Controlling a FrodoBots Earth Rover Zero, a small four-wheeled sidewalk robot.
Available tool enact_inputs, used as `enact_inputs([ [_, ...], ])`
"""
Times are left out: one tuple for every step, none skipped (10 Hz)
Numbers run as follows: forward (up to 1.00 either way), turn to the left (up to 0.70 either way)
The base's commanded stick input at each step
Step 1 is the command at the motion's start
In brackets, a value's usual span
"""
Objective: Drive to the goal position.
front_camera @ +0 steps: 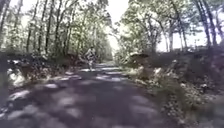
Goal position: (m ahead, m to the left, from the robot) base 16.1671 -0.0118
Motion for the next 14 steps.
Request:
enact_inputs([
  [0.45, 0.00],
  [0.45, 0.00],
  [0.45, 0.00],
  [0.45, 0.00],
  [0.45, 0.00],
  [0.45, 0.00],
  [0.45, 0.00],
  [0.45, 0.00],
  [0.45, 0.00],
  [0.45, 0.00],
  [0.45, 0.00],
  [0.45, 0.00],
  [0.45, 0.00],
  [0.45, 0.00],
])
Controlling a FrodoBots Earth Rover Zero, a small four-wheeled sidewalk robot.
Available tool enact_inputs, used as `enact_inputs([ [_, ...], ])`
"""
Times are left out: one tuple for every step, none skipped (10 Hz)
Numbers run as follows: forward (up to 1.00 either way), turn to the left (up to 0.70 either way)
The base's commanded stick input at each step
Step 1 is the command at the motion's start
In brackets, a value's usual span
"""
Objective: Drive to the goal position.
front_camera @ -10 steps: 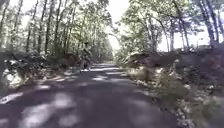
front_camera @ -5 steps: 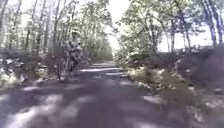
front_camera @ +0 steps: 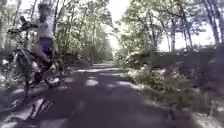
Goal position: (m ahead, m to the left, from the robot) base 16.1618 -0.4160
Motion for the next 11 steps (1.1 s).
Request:
enact_inputs([
  [0.45, 0.00],
  [0.45, 0.00],
  [0.45, 0.00],
  [0.45, 0.00],
  [0.45, 0.00],
  [0.45, 0.00],
  [0.45, 0.00],
  [0.45, 0.00],
  [0.45, 0.00],
  [0.45, 0.00],
  [0.45, 0.00],
])
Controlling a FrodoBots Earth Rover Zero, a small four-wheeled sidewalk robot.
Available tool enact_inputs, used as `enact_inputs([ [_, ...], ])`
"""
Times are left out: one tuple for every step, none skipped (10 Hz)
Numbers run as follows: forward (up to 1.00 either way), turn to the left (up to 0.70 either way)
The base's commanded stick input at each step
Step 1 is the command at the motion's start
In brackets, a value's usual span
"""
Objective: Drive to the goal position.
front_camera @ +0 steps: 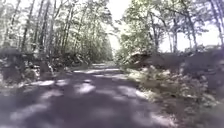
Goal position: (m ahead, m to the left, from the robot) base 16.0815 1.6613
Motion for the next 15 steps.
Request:
enact_inputs([
  [0.45, 0.00],
  [0.45, 0.00],
  [0.45, 0.00],
  [0.45, 0.00],
  [0.45, 0.00],
  [0.45, 0.00],
  [0.45, 0.00],
  [0.45, 0.00],
  [0.45, 0.00],
  [0.45, 0.00],
  [0.45, 0.00],
  [0.45, 0.00],
  [0.45, 0.21],
  [0.45, 0.27],
  [0.45, 0.27],
])
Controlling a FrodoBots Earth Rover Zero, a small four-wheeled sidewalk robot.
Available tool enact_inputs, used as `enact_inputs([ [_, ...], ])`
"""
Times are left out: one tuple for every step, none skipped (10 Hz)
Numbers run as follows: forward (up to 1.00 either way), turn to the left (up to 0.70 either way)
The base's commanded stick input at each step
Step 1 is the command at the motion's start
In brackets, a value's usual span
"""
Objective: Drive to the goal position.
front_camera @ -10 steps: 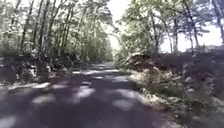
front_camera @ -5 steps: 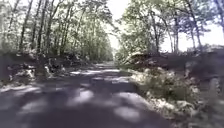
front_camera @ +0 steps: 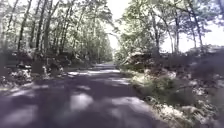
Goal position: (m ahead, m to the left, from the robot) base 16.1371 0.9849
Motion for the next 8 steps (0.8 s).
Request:
enact_inputs([
  [0.45, 0.27],
  [0.45, 0.27],
  [0.45, 0.02],
  [0.45, 0.00],
  [0.45, 0.00],
  [0.45, 0.00],
  [0.45, 0.00],
  [0.45, 0.00],
])
